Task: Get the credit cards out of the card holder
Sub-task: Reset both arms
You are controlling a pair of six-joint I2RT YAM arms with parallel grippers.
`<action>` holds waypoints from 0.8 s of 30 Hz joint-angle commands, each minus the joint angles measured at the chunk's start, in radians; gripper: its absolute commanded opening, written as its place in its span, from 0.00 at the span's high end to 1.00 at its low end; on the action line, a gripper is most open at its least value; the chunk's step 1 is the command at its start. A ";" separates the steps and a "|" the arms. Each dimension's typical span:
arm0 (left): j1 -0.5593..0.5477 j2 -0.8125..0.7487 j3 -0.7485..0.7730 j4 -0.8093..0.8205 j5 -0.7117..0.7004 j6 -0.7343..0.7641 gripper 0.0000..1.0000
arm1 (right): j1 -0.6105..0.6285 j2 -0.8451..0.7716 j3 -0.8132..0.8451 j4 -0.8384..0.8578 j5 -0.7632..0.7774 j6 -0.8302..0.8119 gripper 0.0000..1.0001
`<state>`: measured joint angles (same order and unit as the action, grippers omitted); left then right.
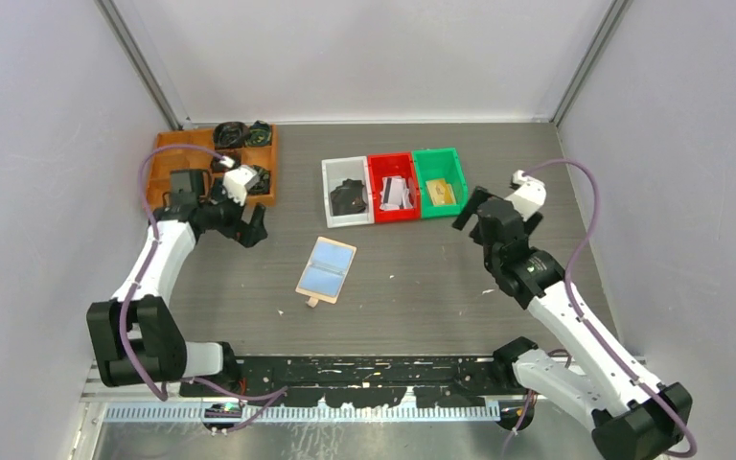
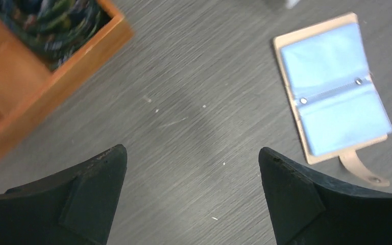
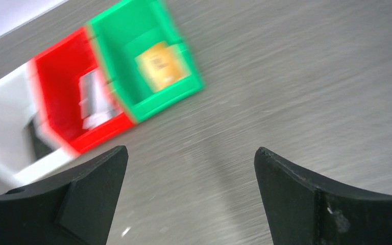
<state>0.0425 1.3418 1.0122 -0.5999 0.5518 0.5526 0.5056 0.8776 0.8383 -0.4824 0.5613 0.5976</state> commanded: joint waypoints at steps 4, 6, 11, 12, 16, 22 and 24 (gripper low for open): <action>0.073 -0.095 -0.265 0.480 -0.054 -0.383 0.00 | -0.175 -0.050 -0.265 0.414 0.365 -0.132 0.01; 0.080 -0.085 -0.313 0.565 -0.067 -0.403 0.00 | -0.212 -0.017 -0.341 0.586 0.419 -0.187 0.01; 0.083 -0.021 -0.389 0.791 -0.148 -0.452 0.00 | -0.347 0.136 -0.384 0.750 0.422 -0.156 0.00; 0.082 -0.005 -0.398 0.825 -0.158 -0.462 0.00 | -0.360 0.168 -0.398 0.804 0.423 -0.173 0.00; 0.083 0.046 -0.521 1.129 -0.208 -0.534 0.00 | -0.403 0.276 -0.436 0.965 0.397 -0.196 0.00; 0.083 0.164 -0.617 1.458 -0.259 -0.636 0.00 | -0.432 0.445 -0.488 1.234 0.292 -0.293 0.01; 0.071 0.156 -0.636 1.493 -0.278 -0.625 0.00 | -0.436 0.508 -0.524 1.337 0.284 -0.293 0.01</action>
<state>0.1200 1.4803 0.4004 0.5812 0.3355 -0.0296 0.0803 1.3087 0.3611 0.5552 0.8776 0.3519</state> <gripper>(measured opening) 0.995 0.994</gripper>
